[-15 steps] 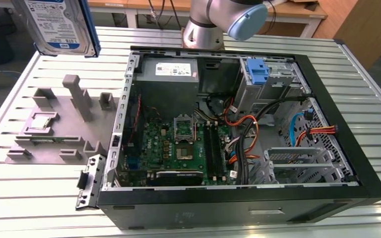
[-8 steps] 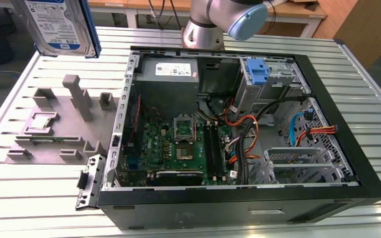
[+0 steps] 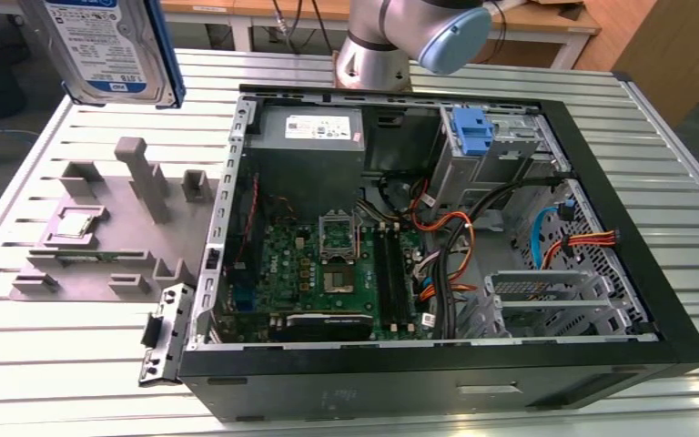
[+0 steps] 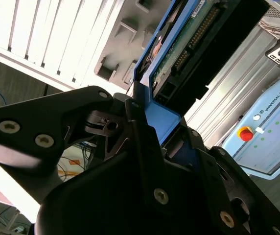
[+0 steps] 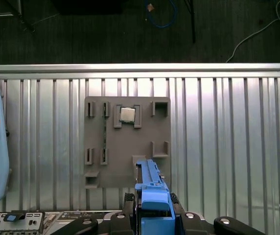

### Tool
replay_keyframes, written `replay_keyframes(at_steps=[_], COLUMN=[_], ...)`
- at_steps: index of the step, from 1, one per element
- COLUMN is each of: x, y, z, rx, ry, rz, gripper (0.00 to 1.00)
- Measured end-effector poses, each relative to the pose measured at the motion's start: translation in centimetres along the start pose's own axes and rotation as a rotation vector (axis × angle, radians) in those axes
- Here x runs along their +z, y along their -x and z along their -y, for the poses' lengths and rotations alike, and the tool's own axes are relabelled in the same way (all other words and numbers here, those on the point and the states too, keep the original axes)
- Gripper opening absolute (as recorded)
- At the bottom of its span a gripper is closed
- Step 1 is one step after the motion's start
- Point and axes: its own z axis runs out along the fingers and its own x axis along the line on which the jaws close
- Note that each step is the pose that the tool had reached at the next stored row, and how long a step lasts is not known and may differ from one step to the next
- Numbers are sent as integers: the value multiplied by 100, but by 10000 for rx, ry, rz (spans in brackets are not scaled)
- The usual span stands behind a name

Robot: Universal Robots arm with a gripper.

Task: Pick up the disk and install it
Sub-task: 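Pick up the disk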

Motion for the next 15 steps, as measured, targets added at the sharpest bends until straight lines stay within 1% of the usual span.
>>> replay_keyframes(at_steps=[7,11,15], x=[-1,-1,-2], y=[-15,-21,-23], z=[3,8,32], rx=[1,0,1], ry=[0,-2,-1], rz=[-38,-46,-52], gripper=[37,37,37])
